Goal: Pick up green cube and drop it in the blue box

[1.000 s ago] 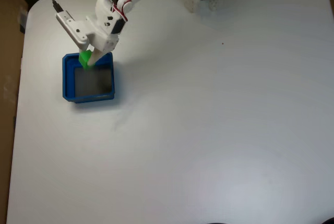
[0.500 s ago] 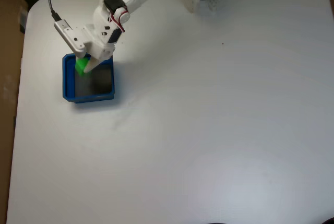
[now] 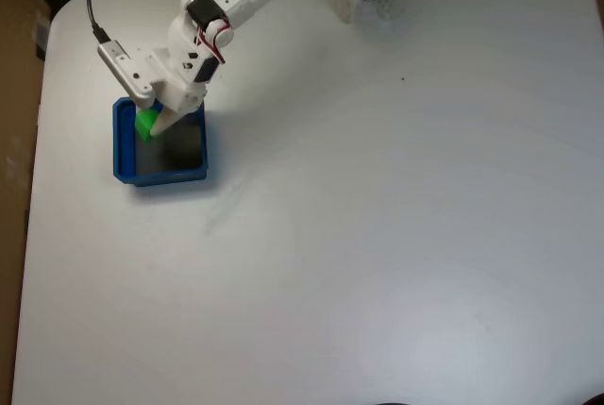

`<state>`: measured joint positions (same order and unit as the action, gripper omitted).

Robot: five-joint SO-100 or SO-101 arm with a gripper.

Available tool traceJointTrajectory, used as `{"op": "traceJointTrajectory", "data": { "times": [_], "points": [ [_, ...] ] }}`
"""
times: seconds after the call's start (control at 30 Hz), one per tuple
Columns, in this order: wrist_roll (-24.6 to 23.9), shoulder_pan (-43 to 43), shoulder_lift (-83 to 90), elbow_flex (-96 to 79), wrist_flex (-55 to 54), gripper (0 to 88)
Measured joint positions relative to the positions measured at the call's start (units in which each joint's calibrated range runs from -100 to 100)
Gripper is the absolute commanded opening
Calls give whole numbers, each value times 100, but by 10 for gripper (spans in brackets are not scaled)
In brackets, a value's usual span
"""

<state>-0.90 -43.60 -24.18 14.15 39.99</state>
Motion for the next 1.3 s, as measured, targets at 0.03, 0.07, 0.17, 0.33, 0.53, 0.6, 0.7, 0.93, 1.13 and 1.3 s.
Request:
{"op": "traceJointTrajectory", "data": {
  "times": [0.03,0.07,0.17,0.33,0.53,0.6,0.7,0.93,1.13,1.3],
  "points": [
    [0,0,0,0,0,16],
    [0,0,0,0,0,18],
    [0,0,0,0,0,38],
    [0,0,0,0,0,112],
    [0,0,0,0,0,162],
    [0,0,0,0,0,169],
    [0,0,0,0,0,173],
    [0,0,0,0,0,173],
    [0,0,17,-54,0,173],
    [0,0,499,-698,0,173]
  ]
}}
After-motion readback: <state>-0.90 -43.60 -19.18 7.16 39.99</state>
